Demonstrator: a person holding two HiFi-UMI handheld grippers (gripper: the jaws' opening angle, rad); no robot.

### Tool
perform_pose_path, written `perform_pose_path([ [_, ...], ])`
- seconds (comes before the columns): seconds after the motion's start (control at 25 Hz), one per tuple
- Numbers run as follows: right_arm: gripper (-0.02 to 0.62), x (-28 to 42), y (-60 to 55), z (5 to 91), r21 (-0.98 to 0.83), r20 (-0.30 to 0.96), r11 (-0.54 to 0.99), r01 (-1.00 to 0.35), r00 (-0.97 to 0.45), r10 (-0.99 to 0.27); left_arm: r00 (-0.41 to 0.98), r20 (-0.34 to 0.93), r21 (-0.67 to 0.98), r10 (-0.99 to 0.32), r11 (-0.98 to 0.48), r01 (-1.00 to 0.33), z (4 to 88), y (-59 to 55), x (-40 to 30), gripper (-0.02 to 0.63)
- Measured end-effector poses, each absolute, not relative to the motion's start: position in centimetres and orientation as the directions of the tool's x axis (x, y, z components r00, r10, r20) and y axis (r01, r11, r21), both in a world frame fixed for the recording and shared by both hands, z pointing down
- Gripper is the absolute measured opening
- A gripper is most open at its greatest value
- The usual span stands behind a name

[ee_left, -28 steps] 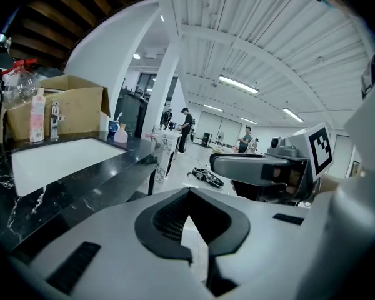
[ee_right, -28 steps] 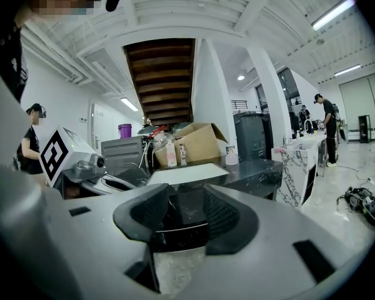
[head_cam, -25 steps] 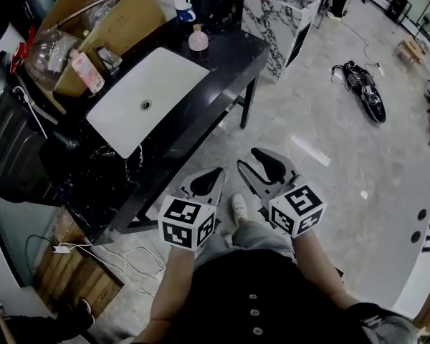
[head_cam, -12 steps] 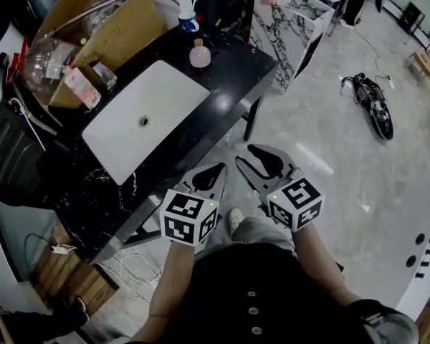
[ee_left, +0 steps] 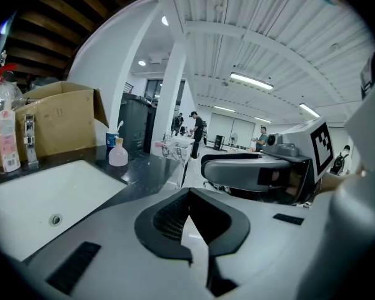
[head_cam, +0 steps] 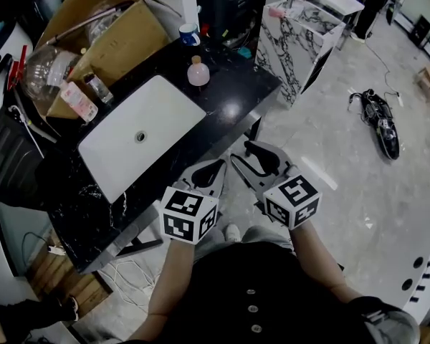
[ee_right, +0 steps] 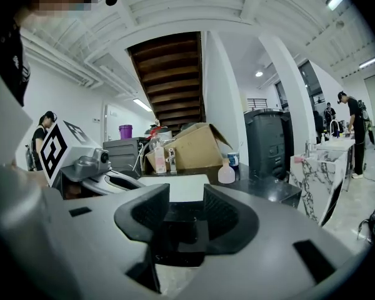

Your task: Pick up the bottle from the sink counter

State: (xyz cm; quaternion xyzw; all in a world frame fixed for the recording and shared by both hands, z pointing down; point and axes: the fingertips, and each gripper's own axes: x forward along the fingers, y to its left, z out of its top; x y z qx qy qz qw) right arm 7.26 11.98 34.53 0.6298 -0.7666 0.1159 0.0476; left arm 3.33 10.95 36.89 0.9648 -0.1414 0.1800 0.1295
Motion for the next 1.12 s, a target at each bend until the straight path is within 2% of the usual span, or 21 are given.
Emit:
perform_pose_path([
  [0.56, 0.169, 9.2, 12.0, 36.8, -0.161, 0.260, 0.173, -0.972, -0.211, -0.942, 0.859, 0.433, 0.226, -0.272, -0.890, -0.395, 39.1, 9.3, 2.7, 0.017],
  [1.12, 0.170, 11.4, 8.4, 36.9, -0.203, 0.255, 0.143, -0.969, -0.193, -0.947, 0.866, 0.409, 0.218, -0.288, -0.891, -0.399, 38.1, 4.4, 4.0, 0.017],
])
